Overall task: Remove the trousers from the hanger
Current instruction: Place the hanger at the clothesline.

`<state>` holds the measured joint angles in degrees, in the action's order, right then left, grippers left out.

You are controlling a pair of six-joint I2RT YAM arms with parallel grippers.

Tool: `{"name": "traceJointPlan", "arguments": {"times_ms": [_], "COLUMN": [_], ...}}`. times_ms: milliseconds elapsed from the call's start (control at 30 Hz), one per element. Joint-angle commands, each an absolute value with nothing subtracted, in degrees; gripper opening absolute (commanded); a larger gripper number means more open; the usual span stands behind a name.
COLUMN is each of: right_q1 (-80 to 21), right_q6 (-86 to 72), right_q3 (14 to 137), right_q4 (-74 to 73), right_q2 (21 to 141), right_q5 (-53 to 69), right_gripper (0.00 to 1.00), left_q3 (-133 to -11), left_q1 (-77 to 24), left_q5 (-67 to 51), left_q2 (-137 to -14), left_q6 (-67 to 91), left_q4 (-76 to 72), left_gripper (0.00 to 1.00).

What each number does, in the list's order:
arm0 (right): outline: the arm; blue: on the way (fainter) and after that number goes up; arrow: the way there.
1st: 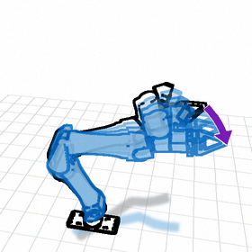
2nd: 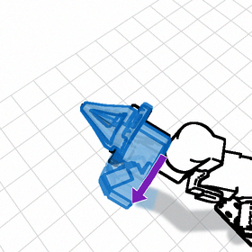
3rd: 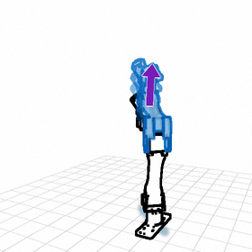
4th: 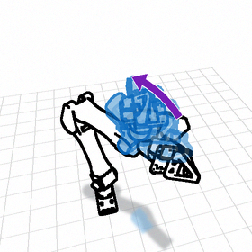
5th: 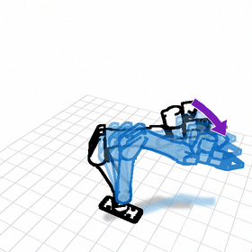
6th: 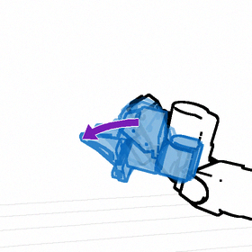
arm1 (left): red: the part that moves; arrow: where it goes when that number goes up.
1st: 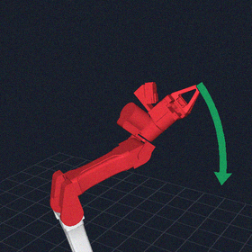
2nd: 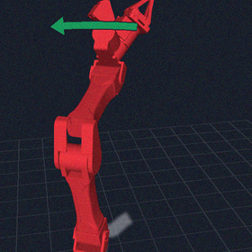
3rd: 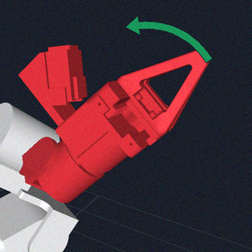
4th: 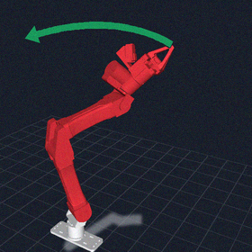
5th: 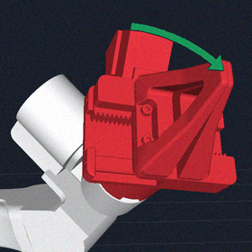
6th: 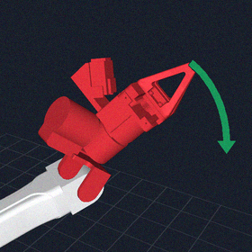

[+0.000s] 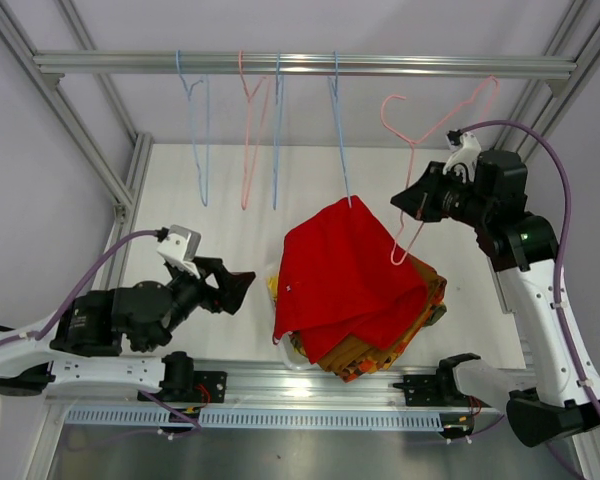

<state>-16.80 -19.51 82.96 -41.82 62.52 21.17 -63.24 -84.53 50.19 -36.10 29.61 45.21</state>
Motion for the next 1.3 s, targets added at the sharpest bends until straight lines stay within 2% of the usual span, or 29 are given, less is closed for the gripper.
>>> {"name": "traceJointPlan", "arguments": {"times_ms": [0,133,233,733,1033,1267], "right_q1": [-10.0,-4.4,-2.8,-2.1,-1.8,-1.5], "right_q6": [-20.5,-28.0,-33.2,-55.4,-53.3,-55.5], "right_q3": [81.6,75.3,73.1,72.7,77.9,80.8], "right_q4": [-42.2,-28.7,-21.2,8.0,7.6,10.7], "right_q2": [62.7,61.7,61.4,70.2,77.1,82.0], "right_q5": [36.9,50.1,54.6,63.0,63.5,62.7], "right_gripper": [0.00,0.00,0.00,0.00,0.00,0.00], "left_q3": [-64.9,-63.4,-63.0,-59.8,-49.8,-49.0], "left_q1": [-84.6,-84.7,-84.7,-84.6,-84.6,-84.6], "left_q5": [52.6,53.4,54.4,59.2,55.8,56.1], "left_q2": [-35.5,-35.3,-35.6,-31.6,-20.1,-21.9], "left_q6": [30.1,31.0,32.5,32.7,22.7,21.4], "left_q4": [46.2,47.1,49.9,56.1,44.0,43.1], "left_gripper": [0.80,0.81,0.81,0.85,0.93,0.99]}}
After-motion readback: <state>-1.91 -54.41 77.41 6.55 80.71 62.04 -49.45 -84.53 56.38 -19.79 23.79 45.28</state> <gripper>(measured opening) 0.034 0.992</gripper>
